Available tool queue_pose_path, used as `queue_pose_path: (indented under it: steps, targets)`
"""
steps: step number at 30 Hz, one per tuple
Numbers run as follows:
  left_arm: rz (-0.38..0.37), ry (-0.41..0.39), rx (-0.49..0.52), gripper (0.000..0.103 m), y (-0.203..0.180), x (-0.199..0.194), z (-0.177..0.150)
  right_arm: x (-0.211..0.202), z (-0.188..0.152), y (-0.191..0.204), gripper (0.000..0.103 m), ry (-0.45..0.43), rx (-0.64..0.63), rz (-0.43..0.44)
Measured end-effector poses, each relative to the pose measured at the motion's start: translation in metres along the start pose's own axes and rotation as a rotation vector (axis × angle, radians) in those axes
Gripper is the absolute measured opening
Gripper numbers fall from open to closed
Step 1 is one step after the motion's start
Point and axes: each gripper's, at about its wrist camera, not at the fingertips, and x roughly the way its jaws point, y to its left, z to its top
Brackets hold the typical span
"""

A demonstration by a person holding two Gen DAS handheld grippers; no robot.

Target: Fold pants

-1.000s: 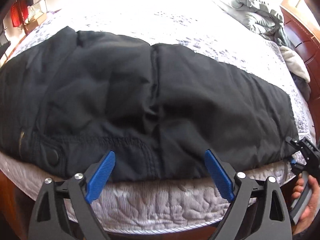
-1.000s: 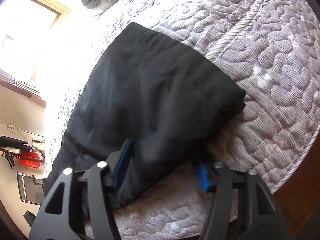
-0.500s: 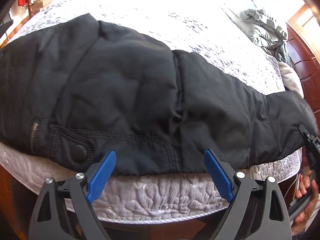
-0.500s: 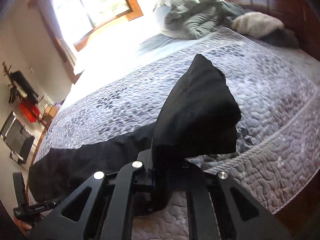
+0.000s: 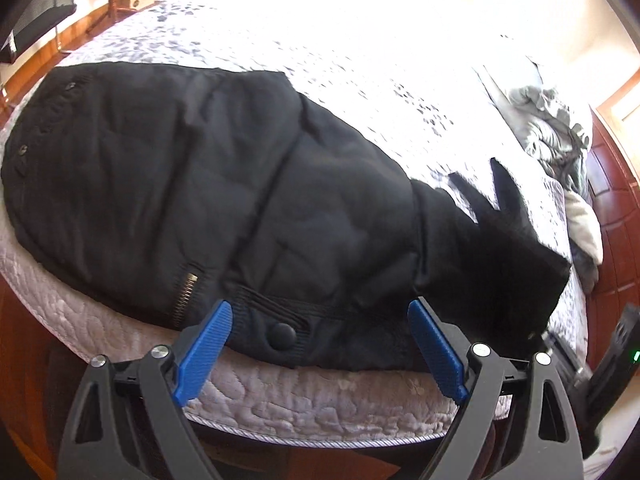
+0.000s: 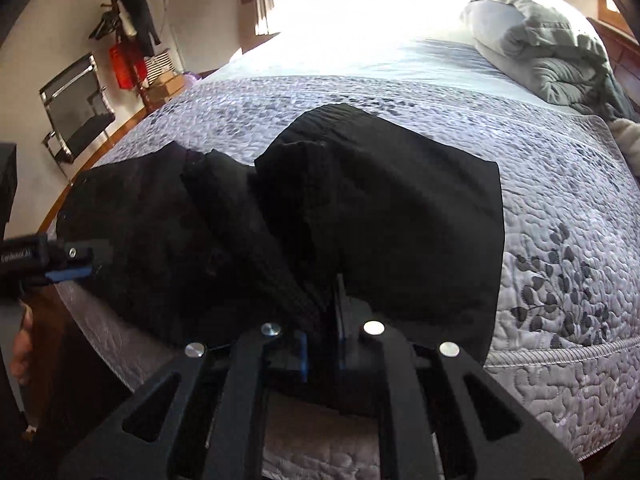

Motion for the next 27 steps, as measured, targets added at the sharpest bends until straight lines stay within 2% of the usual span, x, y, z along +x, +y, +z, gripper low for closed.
queue_pose_path:
  steps: [2,5,9,13,14,16,17,18,20,24,26,27]
  targets:
    - [0.003,-0.005,-0.020,0.090,0.007,-0.001,0.003,0.003,-0.002,0.024,0.008,-0.003,-0.033,0.051]
    - [0.011,-0.020,-0.047,0.090,0.016,-0.002,0.009,0.011,-0.002,0.053,0.009,0.003,-0.100,0.056]
    - [0.025,-0.034,-0.067,0.090,0.027,-0.005,0.014,0.023,0.000,0.071,0.012,0.037,-0.120,0.101]
    - [0.027,-0.024,-0.084,0.091,0.034,-0.004,0.016,0.046,-0.009,0.074,0.019,0.120,-0.140,0.112]
    - [0.027,-0.023,-0.084,0.091,0.035,-0.004,0.016,0.047,-0.010,0.073,0.023,0.128,-0.137,0.123]
    - [0.034,-0.021,-0.081,0.091,0.035,-0.003,0.017,0.042,-0.008,0.071,0.047,0.146,-0.111,0.186]
    - [0.036,-0.021,-0.077,0.091,0.036,-0.003,0.017,0.038,-0.007,0.069,0.067,0.150,-0.093,0.228]
    - [0.038,-0.021,-0.077,0.091,0.036,-0.004,0.016,0.032,-0.006,0.068,0.074,0.142,-0.080,0.269]
    - [0.037,-0.024,-0.081,0.091,0.039,-0.004,0.016,0.020,-0.003,0.073,0.071,0.097,-0.092,0.297]
    - [0.029,-0.020,-0.092,0.091,0.043,-0.005,0.017,0.021,0.002,0.084,0.068,0.089,-0.162,0.219]
    - [0.030,-0.021,-0.090,0.091,0.044,-0.006,0.017,0.029,0.003,0.089,0.061,0.115,-0.190,0.188]
    - [0.032,-0.023,-0.089,0.091,0.045,-0.007,0.017,0.034,0.002,0.089,0.053,0.129,-0.186,0.178]
